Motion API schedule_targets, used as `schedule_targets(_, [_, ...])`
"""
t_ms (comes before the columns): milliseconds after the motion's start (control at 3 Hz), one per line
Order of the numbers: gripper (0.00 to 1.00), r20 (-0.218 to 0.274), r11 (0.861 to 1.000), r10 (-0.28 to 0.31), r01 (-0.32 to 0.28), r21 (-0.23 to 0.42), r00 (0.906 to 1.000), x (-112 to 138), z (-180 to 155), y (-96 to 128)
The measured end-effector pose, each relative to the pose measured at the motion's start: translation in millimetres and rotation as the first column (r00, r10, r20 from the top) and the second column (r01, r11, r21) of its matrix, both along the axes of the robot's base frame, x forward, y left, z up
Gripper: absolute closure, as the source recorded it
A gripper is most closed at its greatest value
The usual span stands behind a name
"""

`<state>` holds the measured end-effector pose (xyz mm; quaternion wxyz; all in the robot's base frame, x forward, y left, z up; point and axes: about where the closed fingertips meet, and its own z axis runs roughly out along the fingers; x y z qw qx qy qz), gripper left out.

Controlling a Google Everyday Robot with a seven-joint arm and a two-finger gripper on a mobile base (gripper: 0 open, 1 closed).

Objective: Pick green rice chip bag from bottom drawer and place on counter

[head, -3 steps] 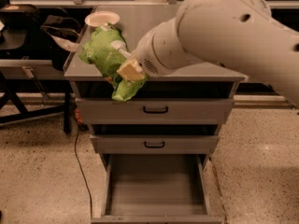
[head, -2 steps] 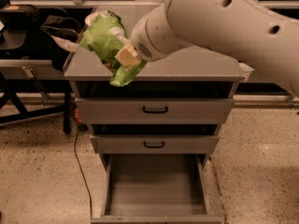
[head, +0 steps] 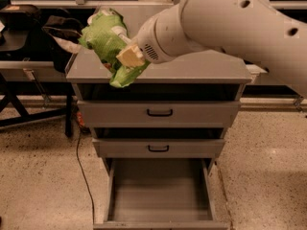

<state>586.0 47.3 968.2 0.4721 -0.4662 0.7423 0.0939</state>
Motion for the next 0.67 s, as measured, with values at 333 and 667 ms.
schedule_targets(333, [1.0, 0.017, 0.996, 0.017, -0.018, 0.086, 0.9997, 21, 8, 2])
schedule_targets(667, [1.0, 0.009, 0.99, -0.008, 0.006, 0.14, 0.9999, 47, 13, 0])
